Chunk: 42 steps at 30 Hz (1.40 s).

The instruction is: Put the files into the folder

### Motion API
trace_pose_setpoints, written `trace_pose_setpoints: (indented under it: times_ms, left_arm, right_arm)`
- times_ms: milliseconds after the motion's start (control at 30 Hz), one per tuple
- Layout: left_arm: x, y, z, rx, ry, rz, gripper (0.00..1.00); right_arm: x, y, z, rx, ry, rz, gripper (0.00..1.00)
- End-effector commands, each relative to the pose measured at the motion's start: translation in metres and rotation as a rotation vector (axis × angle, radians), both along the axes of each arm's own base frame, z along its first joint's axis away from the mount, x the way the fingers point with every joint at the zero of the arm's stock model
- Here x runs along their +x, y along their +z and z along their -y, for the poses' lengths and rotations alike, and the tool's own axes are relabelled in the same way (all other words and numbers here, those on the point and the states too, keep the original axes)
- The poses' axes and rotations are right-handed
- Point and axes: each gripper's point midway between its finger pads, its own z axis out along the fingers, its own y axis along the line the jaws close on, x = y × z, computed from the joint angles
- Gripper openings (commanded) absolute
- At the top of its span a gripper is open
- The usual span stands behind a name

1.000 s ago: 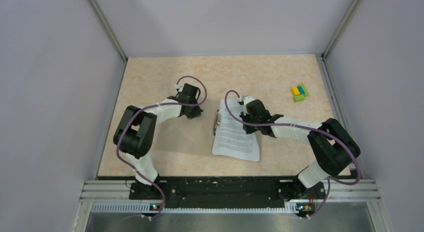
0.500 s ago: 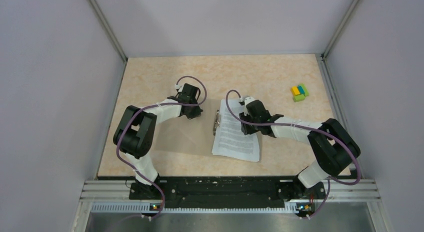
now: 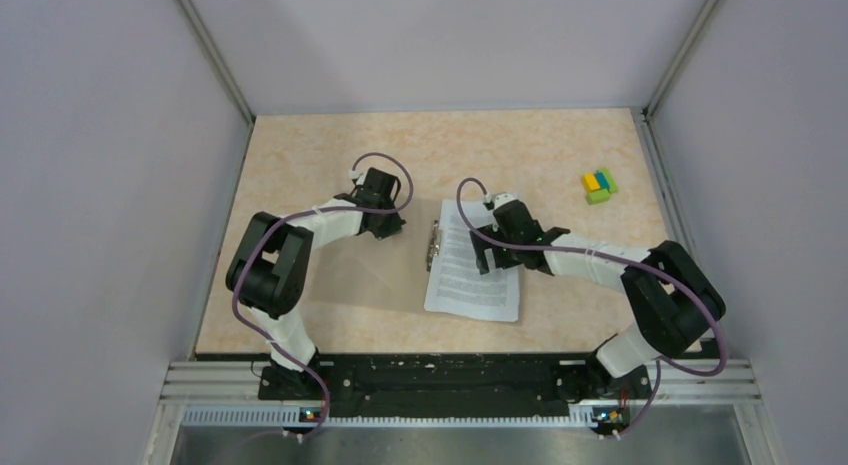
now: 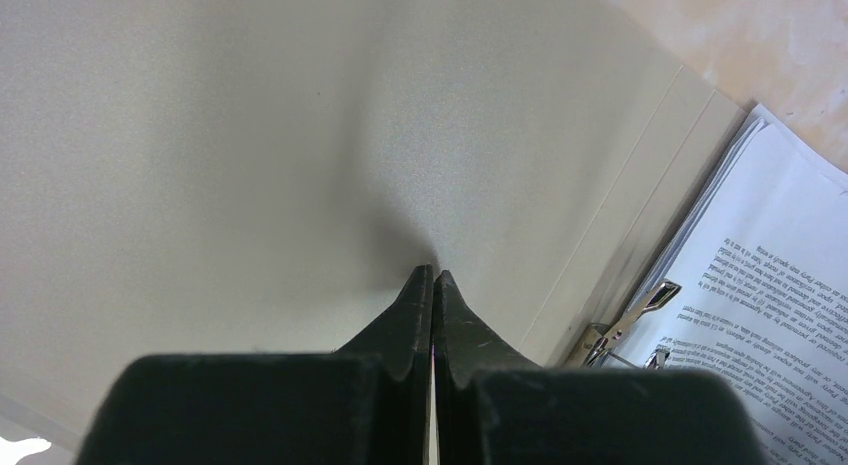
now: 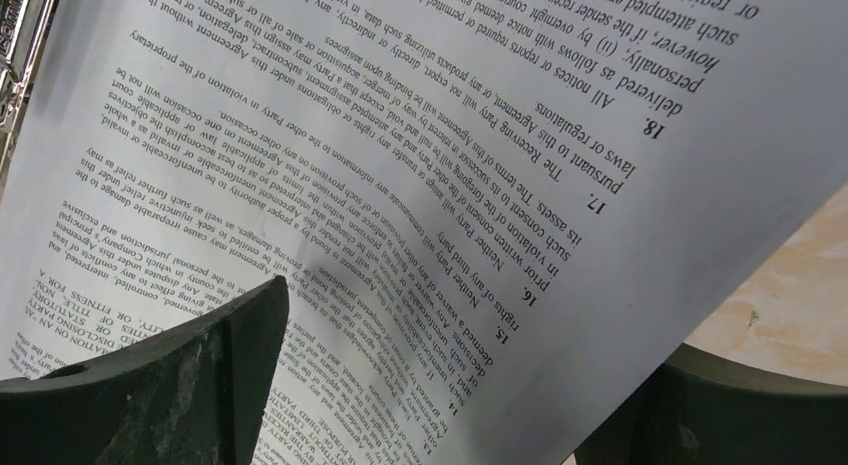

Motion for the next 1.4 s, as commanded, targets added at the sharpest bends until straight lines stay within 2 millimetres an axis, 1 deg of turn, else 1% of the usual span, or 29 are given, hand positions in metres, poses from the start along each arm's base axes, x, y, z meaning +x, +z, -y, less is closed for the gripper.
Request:
trace_pose_setpoints:
  times_ms: [0, 267, 433, 567, 633, 667, 733, 833, 867, 933, 967, 1000, 1033, 1067, 1100, 1133, 1200, 1367]
  left_arm:
    - [-0.025, -0.016, -0.013, 0.056, 0.008, -0.086, 0.0]
    - [-0.026, -0.016, -0.011, 0.043, 0.013, -0.082, 0.0]
    - [-0.024, -0.013, -0.011, 0.038, 0.013, -0.075, 0.0]
    - [-0.023, -0.008, -0.009, 0.031, 0.008, -0.064, 0.0]
    - [-0.022, -0.002, -0.007, 0.021, 0.001, -0.052, 0.0]
    - [-0.021, 0.001, -0.005, 0.015, -0.004, -0.047, 0.0]
    - [-0.019, 0.011, -0.003, 0.004, -0.016, -0.026, 0.0]
    - [-0.014, 0.033, -0.001, -0.008, -0.037, 0.019, 0.01]
    - [-0.014, 0.042, 0.0, -0.01, -0.045, 0.037, 0.04]
    - [-0.014, 0.058, 0.0, -0.017, -0.066, 0.069, 0.12]
    - [-0.015, 0.067, -0.001, -0.02, -0.074, 0.087, 0.19]
    - [-0.017, 0.074, -0.003, -0.018, -0.081, 0.102, 0.27]
    - [-0.02, 0.081, -0.004, -0.017, -0.091, 0.117, 0.33]
    - [-0.022, 0.087, -0.006, -0.019, -0.096, 0.133, 0.38]
    - [-0.026, 0.095, -0.008, -0.021, -0.105, 0.156, 0.41]
    - [-0.03, 0.097, -0.01, -0.018, -0.111, 0.16, 0.43]
    - [-0.039, 0.106, -0.015, -0.017, -0.123, 0.186, 0.44]
    - [-0.059, 0.114, -0.029, 0.003, -0.137, 0.218, 0.46]
  right_arm:
    - [0.017, 0.027, 0.0, 0.02, -0.059, 0.064, 0.98]
    - [0.018, 0.031, 0.021, 0.033, -0.142, 0.041, 0.99]
    - [0.019, 0.035, 0.038, 0.038, -0.222, 0.026, 0.99]
    - [0.019, 0.047, 0.05, 0.021, -0.297, 0.032, 0.99]
    - [0.019, 0.057, 0.049, 0.045, -0.327, 0.032, 0.98]
    - [0.018, 0.062, 0.045, 0.063, -0.334, 0.034, 0.97]
    - [0.018, 0.075, 0.03, 0.08, -0.332, 0.058, 0.96]
    - [0.014, 0.083, -0.005, 0.092, -0.312, 0.063, 0.93]
    - [0.014, 0.085, -0.019, 0.113, -0.308, 0.064, 0.9]
    - [0.013, 0.086, -0.049, 0.14, -0.293, 0.077, 0.79]
    - [0.011, 0.088, -0.067, 0.15, -0.274, 0.083, 0.72]
    - [0.012, 0.087, -0.08, 0.145, -0.27, 0.087, 0.66]
    - [0.014, 0.088, -0.093, 0.142, -0.26, 0.096, 0.61]
    - [0.016, 0.085, -0.104, 0.132, -0.259, 0.098, 0.59]
    - [0.018, 0.082, -0.113, 0.122, -0.26, 0.099, 0.58]
    - [0.022, 0.079, -0.121, 0.116, -0.263, 0.102, 0.58]
    - [0.03, 0.072, -0.129, 0.104, -0.277, 0.108, 0.53]
    - [0.041, 0.057, -0.137, 0.08, -0.305, 0.106, 0.48]
